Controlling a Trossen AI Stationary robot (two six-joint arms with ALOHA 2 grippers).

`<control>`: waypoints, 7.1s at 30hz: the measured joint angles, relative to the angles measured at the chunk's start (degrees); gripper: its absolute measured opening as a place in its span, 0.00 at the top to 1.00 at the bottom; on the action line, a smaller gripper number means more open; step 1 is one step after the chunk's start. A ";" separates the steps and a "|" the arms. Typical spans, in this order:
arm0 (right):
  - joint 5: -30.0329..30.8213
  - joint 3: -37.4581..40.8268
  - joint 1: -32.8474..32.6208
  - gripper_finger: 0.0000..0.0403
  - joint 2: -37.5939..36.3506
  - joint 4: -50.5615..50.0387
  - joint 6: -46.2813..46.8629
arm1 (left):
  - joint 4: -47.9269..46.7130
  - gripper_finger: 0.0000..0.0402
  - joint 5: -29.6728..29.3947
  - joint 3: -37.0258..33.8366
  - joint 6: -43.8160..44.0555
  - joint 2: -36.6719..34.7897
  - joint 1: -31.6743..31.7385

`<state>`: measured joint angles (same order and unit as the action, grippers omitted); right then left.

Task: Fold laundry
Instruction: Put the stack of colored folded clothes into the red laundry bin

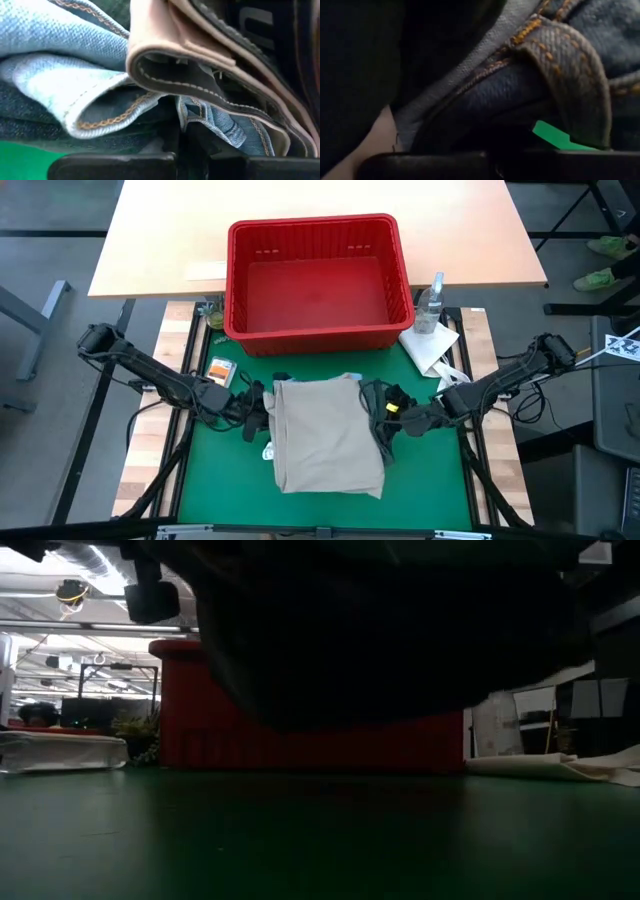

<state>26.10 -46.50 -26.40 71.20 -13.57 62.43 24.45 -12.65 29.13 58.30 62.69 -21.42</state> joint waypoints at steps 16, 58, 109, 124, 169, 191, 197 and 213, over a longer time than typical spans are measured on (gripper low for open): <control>-5.04 0.00 8.26 0.98 -3.61 -0.13 -1.48 | 1.78 0.99 2.14 0.13 0.45 -1.70 5.75; -21.31 -0.09 12.89 0.96 6.19 -13.50 -2.79 | -25.61 0.99 -0.33 2.15 10.52 4.54 -0.59; -37.15 0.20 12.88 0.58 17.51 -26.12 -8.84 | -31.47 0.99 0.59 1.90 10.69 8.64 -2.40; -37.19 2.30 12.70 0.58 19.14 -25.38 -6.75 | -31.43 0.99 0.84 1.86 10.71 8.66 -2.40; -44.77 2.80 2.33 0.99 20.59 3.17 -2.07 | -29.39 0.99 9.82 1.79 16.67 3.48 -1.63; -38.11 2.80 5.30 0.99 11.40 12.81 -2.31 | -29.36 0.99 10.66 1.79 20.89 -3.34 -1.59; -34.60 2.80 6.57 0.99 8.24 13.21 -4.14 | -29.42 0.99 8.69 1.79 21.24 -6.46 -1.46; -24.58 2.75 7.07 1.00 2.23 13.25 -8.95 | -28.24 0.99 7.22 1.89 18.03 -10.05 2.46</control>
<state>1.52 -43.75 -19.33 73.43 -0.32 53.47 -3.79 -5.43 31.01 76.34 52.64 -18.95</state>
